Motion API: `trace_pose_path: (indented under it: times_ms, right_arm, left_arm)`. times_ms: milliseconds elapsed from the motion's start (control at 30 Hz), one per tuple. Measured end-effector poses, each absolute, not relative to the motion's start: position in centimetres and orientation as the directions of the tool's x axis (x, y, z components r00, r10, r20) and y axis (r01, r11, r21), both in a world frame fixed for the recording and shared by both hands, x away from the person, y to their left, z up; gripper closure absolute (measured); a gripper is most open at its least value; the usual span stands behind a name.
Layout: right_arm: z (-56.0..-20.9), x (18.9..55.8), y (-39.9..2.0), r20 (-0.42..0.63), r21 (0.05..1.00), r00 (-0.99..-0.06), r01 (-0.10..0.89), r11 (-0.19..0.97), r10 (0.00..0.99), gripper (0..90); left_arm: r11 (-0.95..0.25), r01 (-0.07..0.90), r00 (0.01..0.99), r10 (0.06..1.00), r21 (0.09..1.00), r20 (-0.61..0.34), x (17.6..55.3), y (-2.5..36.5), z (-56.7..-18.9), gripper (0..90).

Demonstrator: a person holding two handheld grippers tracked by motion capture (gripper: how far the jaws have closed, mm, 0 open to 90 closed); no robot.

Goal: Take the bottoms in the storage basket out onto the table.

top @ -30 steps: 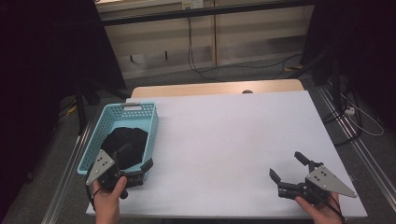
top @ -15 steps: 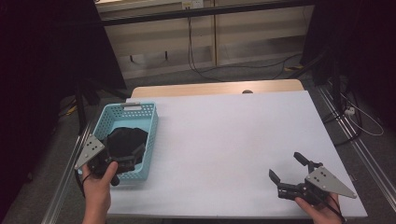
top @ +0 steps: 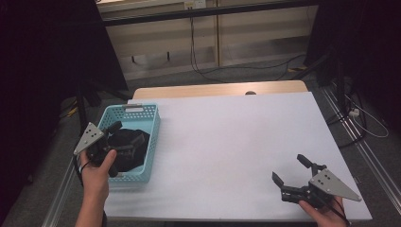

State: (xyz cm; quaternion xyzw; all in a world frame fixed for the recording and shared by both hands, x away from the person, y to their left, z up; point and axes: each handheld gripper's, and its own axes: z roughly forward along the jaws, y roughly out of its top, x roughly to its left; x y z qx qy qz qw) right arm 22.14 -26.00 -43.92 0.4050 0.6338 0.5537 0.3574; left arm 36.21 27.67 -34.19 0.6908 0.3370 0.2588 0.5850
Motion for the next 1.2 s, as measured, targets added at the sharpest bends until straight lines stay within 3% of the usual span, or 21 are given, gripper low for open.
trace_pose_path:
  times_ms: [1200]
  right_arm:
    - [-43.9,22.2,-25.9,-0.002,0.991,-0.434,0.121,0.060,0.901,1.3]
  left_arm:
    - [-0.160,0.271,0.555,0.832,0.949,-0.019,41.8,31.4,-37.7,1.8]
